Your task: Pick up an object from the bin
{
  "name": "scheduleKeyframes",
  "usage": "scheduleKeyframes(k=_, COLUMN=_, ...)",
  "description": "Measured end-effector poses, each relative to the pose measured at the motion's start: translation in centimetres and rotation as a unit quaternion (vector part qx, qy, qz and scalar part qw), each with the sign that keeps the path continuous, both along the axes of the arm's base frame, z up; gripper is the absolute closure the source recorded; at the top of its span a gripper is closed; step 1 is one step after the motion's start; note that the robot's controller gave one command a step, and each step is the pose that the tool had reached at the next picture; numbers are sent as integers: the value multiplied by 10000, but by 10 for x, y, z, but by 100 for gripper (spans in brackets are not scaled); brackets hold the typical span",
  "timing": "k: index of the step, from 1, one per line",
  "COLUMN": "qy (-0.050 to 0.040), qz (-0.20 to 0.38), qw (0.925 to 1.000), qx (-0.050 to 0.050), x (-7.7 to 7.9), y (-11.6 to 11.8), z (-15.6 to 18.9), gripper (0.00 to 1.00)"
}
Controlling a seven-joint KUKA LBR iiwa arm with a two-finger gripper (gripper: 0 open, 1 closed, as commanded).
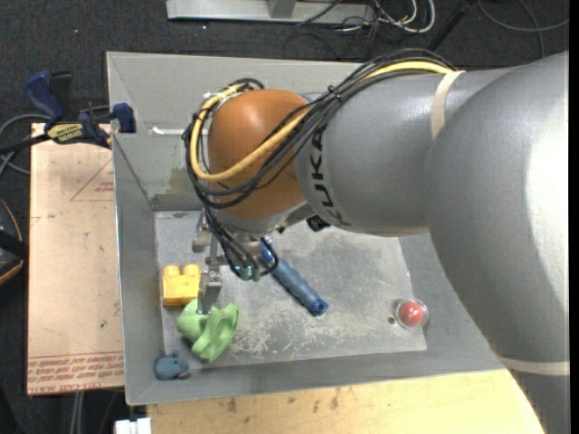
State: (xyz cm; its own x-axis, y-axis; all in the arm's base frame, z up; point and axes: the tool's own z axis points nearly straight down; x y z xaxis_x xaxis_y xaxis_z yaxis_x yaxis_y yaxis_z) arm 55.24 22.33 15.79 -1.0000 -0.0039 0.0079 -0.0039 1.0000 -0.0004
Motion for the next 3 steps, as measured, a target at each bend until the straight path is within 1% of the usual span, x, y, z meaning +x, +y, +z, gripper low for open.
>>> scheduleKeyframes(k=1, qy=-31, qz=1119, qw=9937, qx=13, x=-2, y=21, z=-78, gripper=0)
scheduleKeyframes(k=2, qy=-37, qz=1109, qw=9938, qx=14, x=-1, y=21, z=-77, gripper=100)
scheduleKeyframes(k=3, qy=-99, qz=1011, qw=9948, qx=23, x=23, y=10, z=80, gripper=100)
